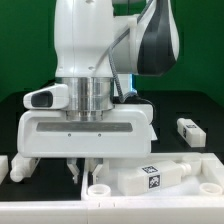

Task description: Assemble desk

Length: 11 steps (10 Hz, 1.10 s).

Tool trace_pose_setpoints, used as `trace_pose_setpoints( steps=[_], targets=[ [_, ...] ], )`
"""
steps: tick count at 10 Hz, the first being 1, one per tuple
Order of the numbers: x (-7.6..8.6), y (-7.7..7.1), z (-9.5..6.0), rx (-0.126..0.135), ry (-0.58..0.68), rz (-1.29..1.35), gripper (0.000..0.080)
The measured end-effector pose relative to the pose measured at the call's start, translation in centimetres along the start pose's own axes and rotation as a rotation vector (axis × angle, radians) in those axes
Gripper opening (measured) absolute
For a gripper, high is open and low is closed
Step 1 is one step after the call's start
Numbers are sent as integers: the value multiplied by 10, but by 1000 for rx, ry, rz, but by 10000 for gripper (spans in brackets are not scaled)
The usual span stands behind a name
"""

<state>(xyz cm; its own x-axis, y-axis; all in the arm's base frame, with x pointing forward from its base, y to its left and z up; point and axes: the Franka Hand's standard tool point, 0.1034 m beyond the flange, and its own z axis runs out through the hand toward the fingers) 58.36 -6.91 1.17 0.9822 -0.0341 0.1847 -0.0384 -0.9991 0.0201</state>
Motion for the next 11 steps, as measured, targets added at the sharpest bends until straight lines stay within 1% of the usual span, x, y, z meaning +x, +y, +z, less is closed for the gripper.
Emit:
trace_pose_setpoints(
  steps=[1,2,3,4,5,6,7,8,10,11],
  targets=[
    [0,0,0,1,0,9,136],
    [0,0,-2,3,-4,20,136],
    [3,2,-14,14,-20,27,317],
    [7,2,-25,27,-28,68,317],
    [12,-1,-35,44,-43,170,500],
    [19,-5,-44,57,-54,234,601],
    [25,-13,-48,69,-68,378,601],
    [30,-25,-47,75,-75,520,640],
    [36,-63,-40,73,-115,765,647],
    [38,-69,-38,78,-129,839,649]
  ],
)
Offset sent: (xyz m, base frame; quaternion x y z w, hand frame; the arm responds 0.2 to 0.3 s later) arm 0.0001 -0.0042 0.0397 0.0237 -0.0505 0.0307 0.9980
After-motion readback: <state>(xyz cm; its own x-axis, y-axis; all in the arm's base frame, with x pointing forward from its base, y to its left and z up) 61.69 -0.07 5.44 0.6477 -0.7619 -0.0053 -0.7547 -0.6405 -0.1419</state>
